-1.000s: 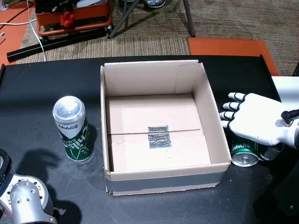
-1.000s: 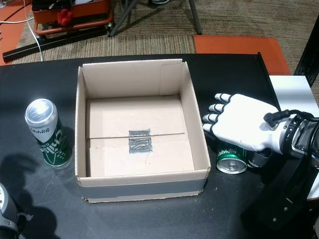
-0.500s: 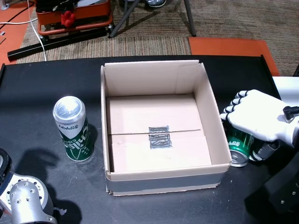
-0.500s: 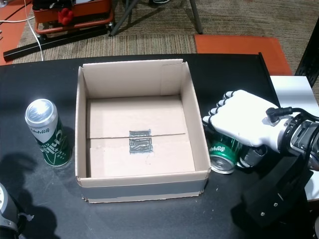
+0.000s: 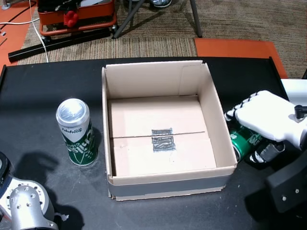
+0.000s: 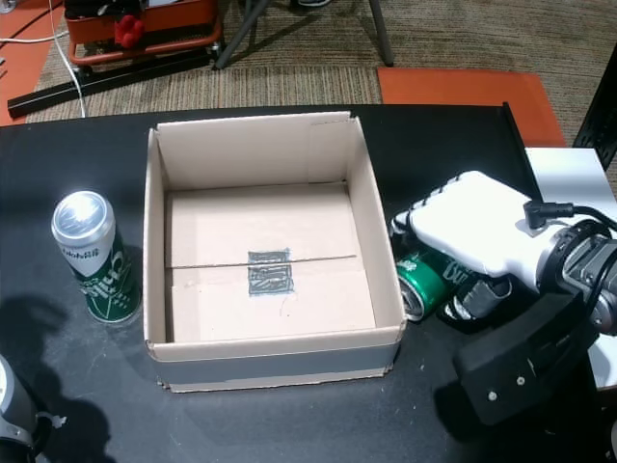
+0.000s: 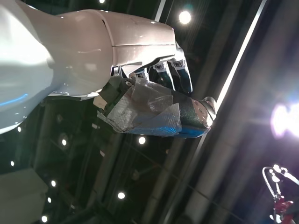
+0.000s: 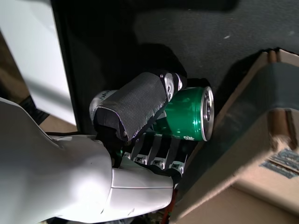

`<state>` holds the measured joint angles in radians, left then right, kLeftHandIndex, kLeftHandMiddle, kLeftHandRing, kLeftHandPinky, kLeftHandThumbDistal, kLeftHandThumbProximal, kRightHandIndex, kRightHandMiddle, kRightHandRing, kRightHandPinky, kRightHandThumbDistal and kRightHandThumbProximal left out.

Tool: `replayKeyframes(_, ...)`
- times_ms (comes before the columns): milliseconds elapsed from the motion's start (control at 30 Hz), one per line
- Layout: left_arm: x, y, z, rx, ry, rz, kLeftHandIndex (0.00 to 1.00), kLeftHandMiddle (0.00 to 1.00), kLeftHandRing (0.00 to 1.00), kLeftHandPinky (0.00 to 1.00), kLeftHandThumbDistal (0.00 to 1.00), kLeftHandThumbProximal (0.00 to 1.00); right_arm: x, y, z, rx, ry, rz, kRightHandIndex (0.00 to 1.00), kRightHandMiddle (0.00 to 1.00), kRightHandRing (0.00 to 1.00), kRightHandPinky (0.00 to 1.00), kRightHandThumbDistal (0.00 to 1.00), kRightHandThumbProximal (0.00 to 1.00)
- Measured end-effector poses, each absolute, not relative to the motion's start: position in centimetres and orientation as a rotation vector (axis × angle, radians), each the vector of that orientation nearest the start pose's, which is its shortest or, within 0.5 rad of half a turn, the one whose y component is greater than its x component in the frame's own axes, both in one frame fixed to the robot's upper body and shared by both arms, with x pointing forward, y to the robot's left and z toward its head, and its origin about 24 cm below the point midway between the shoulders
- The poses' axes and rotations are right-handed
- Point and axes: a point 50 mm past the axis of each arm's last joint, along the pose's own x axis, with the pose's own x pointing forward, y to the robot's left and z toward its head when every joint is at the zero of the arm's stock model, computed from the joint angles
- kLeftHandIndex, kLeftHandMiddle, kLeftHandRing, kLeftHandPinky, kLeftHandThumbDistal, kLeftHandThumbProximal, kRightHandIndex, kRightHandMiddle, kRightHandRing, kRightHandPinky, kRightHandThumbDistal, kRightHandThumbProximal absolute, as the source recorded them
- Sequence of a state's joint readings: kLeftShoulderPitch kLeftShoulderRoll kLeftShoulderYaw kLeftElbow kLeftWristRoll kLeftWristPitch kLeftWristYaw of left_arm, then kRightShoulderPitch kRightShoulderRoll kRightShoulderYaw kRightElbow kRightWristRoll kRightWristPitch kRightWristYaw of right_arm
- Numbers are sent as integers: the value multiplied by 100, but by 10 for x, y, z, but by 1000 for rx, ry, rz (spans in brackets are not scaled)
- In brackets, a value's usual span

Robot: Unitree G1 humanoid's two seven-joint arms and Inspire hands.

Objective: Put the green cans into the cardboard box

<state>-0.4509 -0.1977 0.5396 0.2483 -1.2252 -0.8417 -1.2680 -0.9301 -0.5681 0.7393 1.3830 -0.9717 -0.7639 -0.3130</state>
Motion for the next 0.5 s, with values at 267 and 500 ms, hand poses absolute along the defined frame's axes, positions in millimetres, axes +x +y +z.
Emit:
replayKeyframes(267,249,212,125,-552,-1540,-129,40,50,69,72,44,57,349,-218,55,-1618,-169,712,62,64,68,69,95,28)
replayKeyframes(500,247,213,128,-546,-1554,-129,38,48,69,71,44,65,346,-221,51,-1572,-119,707,61,63,66,67,95,32)
